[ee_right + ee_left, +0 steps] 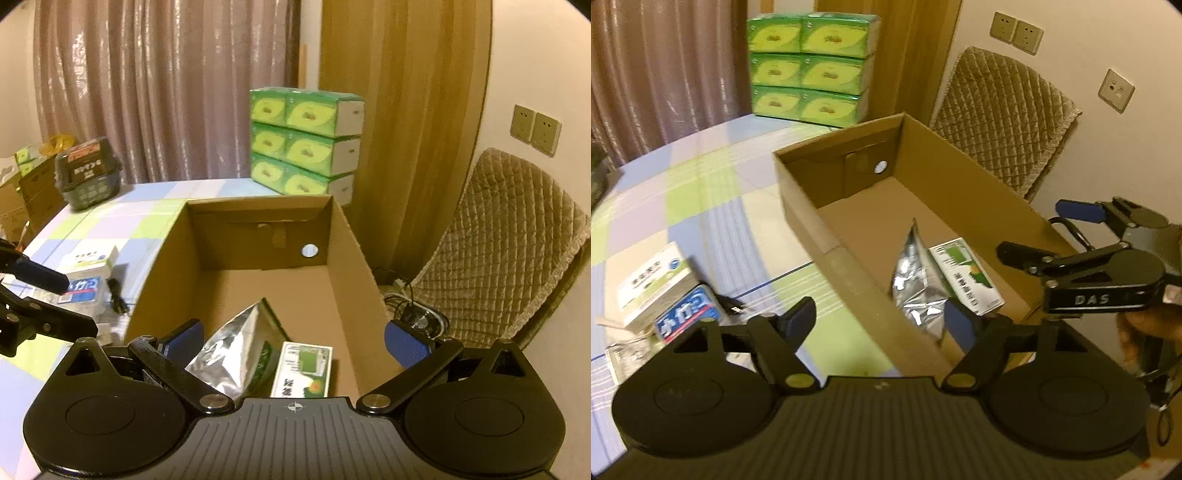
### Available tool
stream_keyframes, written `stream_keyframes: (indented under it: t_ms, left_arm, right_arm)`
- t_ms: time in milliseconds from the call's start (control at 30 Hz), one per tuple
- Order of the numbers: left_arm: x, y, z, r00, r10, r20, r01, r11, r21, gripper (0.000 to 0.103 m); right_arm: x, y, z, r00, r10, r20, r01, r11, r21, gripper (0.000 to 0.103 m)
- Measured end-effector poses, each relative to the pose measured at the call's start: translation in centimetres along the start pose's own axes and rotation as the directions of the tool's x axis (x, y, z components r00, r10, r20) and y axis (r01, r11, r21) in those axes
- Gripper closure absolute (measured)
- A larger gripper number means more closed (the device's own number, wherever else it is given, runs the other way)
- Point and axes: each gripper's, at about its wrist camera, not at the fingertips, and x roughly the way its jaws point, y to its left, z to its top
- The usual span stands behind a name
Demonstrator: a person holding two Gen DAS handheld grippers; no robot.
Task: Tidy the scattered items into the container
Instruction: 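Release the foil bag into the cardboard box with the left tool while the right tool releases the medicine box, then withdraw both tools from the cardboard box back toward the table items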
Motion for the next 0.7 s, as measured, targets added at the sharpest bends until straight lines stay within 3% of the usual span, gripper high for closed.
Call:
stream_keyframes:
  t_ms: [167, 333, 700]
  left_arm:
    - [-2.1, 1.3, -1.7, 0.998, 0.055, 0.027, -0.054, 0.998, -0.029, 0.001]
    - [-4.1, 3.0, -4.2, 0.995, 0.096, 0.024, -0.095, 0.995, -0.043, 0.001]
    - [-9.2, 8.0, -12.1, 0.970, 0.243, 0.011, -0.240, 0.963, -0.122, 0.001]
  right_arm:
    - [-1.0, 1.5, -0.2, 1.000, 0.016, -0.005, -0.016, 1.000, -0.013, 0.002]
    - [-2.0, 3.6, -0.6, 0.999, 0.050, -0.013, -0.050, 0.998, -0.024, 0.002]
    - [-3.8, 10.1, -1.4, 0.991, 0.135, -0.009, -0.135, 0.986, -0.097, 0.002]
